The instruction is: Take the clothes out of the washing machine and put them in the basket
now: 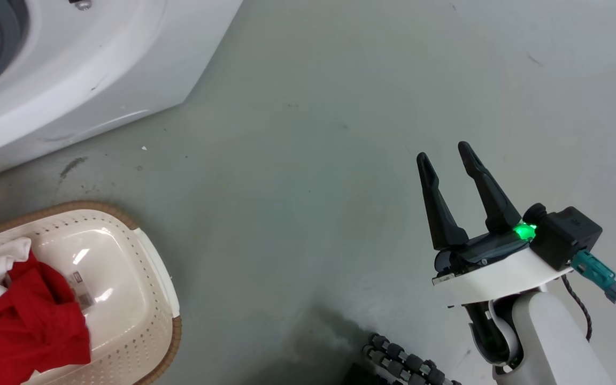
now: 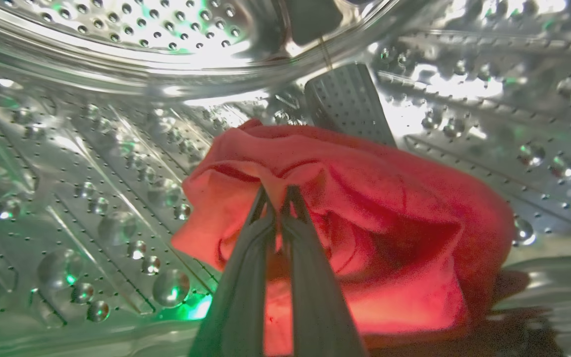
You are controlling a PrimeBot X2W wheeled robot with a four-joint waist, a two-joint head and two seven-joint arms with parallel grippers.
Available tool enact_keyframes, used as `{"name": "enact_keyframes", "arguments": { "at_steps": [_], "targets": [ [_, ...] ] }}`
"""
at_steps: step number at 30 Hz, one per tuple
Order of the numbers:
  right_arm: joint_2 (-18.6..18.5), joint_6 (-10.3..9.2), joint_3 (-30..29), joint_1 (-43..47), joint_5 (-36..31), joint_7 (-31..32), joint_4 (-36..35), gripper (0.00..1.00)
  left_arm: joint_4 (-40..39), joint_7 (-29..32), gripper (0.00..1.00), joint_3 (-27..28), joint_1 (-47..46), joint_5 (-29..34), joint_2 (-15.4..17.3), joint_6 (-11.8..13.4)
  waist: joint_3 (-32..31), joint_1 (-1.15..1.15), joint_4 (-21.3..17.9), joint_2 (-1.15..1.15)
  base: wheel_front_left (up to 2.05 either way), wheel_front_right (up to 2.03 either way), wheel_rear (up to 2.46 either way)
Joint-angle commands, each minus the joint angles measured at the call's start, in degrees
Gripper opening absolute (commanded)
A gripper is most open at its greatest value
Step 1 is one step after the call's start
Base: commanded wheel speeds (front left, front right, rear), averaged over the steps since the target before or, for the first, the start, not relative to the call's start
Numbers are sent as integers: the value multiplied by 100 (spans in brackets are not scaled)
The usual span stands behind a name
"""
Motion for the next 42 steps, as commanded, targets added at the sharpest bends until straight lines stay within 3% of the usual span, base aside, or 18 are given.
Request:
{"name": "enact_keyframes", "arguments": {
  "at_steps": [1, 7, 20, 30, 42],
  "targets": [
    [13, -4, -44, -57, -43, -11, 6, 100, 102, -327, 0, -1, 96, -4, -82, 47, -138, 0, 64, 0, 0, 0, 0],
    [12, -5, -178, 58, -199, -11, 81, 100, 654, -1471, 0, -22, 384, -121, -413, 61, -591, 0, 234, 0, 0, 0, 0],
    [8, -4, -386, 332, -578, -11, 312, 100, 1709, -3033, 0, 45, 1442, -597, -1333, 14, -1763, 0, 751, 0, 0, 0, 0],
    [9, -4, -621, 662, -867, 203, 261, 100, 1871, -3639, 0, -131, 1770, -731, -1900, -323, -2743, 0, 1242, 0, 0, 0, 0],
    [11, -4, -826, 1104, -1026, 536, -74, 100, 1222, -3866, 0, -301, 2218, -816, -2301, -545, -3572, 0, 1720, 0, 0, 0, 0]
  ]
}}
